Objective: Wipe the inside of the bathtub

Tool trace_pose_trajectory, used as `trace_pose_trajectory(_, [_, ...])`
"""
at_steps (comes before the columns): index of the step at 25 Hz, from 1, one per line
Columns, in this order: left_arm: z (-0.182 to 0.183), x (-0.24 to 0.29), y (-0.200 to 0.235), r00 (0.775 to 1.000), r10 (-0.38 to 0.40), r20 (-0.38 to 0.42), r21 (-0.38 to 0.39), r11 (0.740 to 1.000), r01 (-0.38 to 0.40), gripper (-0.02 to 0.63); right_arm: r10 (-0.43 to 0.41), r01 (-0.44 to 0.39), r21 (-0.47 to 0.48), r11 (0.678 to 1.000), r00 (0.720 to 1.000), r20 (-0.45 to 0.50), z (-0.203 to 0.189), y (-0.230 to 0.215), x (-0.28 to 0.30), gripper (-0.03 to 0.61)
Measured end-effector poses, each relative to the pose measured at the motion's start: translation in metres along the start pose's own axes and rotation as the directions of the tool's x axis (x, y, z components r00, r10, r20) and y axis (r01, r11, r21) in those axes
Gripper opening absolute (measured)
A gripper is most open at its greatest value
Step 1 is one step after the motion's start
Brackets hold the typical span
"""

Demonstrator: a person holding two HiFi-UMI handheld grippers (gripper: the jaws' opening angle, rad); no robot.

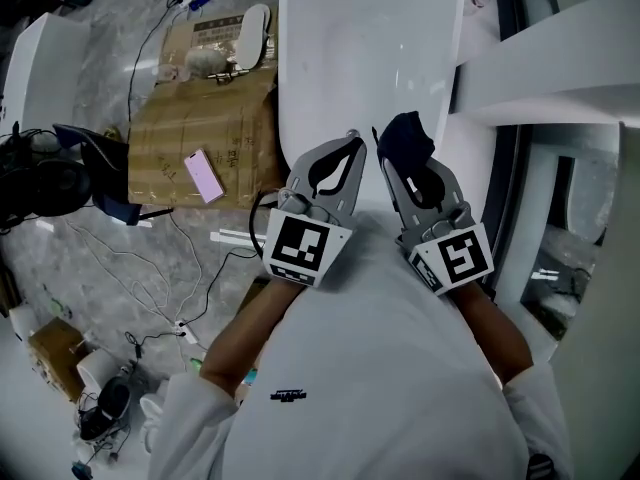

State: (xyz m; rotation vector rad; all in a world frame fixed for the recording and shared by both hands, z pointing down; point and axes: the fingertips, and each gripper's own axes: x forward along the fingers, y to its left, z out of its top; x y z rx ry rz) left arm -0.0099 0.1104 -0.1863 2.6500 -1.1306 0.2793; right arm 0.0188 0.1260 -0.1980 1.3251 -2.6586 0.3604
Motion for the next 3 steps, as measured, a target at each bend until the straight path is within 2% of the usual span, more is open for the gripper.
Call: trace_pose_trajectory(3, [-0.0012, -0.0062, 0.0023, 1.0, -0.013, 0.006, 0.015, 1.0, 0.013, -0.005, -0.031, 0.031, 0.023, 0.999, 1.0, 0.004, -0.0039, -0.0006, 0.0014, 0.041])
